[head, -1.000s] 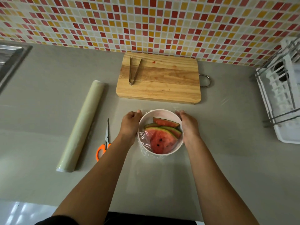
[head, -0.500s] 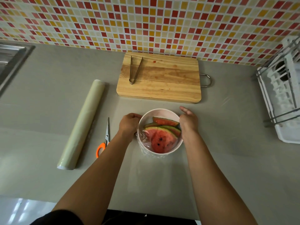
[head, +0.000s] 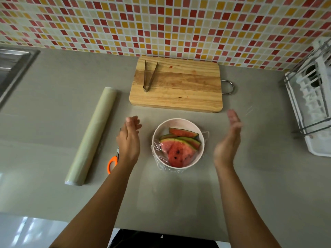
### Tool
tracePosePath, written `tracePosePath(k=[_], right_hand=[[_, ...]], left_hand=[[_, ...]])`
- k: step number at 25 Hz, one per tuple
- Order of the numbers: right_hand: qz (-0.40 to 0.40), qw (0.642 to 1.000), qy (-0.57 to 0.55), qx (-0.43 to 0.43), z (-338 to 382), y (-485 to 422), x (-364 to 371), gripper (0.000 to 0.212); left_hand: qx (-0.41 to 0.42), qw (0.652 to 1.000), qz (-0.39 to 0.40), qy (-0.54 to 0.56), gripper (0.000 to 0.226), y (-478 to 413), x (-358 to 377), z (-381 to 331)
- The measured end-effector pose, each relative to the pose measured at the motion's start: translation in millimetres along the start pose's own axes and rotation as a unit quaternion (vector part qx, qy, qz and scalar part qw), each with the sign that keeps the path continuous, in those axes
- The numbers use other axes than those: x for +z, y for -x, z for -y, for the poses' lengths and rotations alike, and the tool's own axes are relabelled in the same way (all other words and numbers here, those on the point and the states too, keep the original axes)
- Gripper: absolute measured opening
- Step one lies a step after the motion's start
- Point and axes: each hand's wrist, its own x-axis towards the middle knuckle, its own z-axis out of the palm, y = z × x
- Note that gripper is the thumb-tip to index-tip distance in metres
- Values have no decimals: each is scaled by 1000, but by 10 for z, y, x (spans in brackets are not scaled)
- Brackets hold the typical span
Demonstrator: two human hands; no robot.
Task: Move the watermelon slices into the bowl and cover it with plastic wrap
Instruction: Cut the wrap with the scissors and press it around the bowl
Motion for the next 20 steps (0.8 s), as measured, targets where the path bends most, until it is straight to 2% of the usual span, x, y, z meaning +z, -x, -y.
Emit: tracePosePath(k=[1, 2, 3, 4, 6, 10, 14, 16, 18, 20], right_hand=[[110, 993, -10, -38, -8, 92, -11, 57], [203, 979, -15, -32, -27, 165, 6, 68], [260, 965, -22, -1, -49, 210, 50, 78], [278, 960, -29, 33, -81, 236, 99, 86], [273, 957, -55, 86, -119, 260, 167, 92], [252, 944, -122, 173, -218, 204, 190, 71], [272, 938, -59, 205, -180, 159, 207, 76], [307, 930, 52, 194, -120, 90, 167, 89], [321, 925, 157, 130, -105, -13, 71, 101], [307, 935, 171, 46, -123, -111, -6, 104]], left_hand=[[27, 995, 74, 66, 53, 83, 22, -15], [43, 985, 146, 87, 54, 165, 82, -18], [42, 976, 195, 93, 54, 233, 166, -6], [26, 972, 211, 100, 55, 279, 256, 13], [-11, 972, 190, 138, 55, 323, 372, 12], [-65, 952, 164, 251, 49, 291, 422, 26], [-111, 957, 171, 207, 58, 281, 392, -13], [-93, 961, 221, 134, 69, 223, 305, -7], [-61, 963, 258, 42, 76, 130, 192, 28], [-35, 970, 239, 17, 72, 54, 146, 34]])
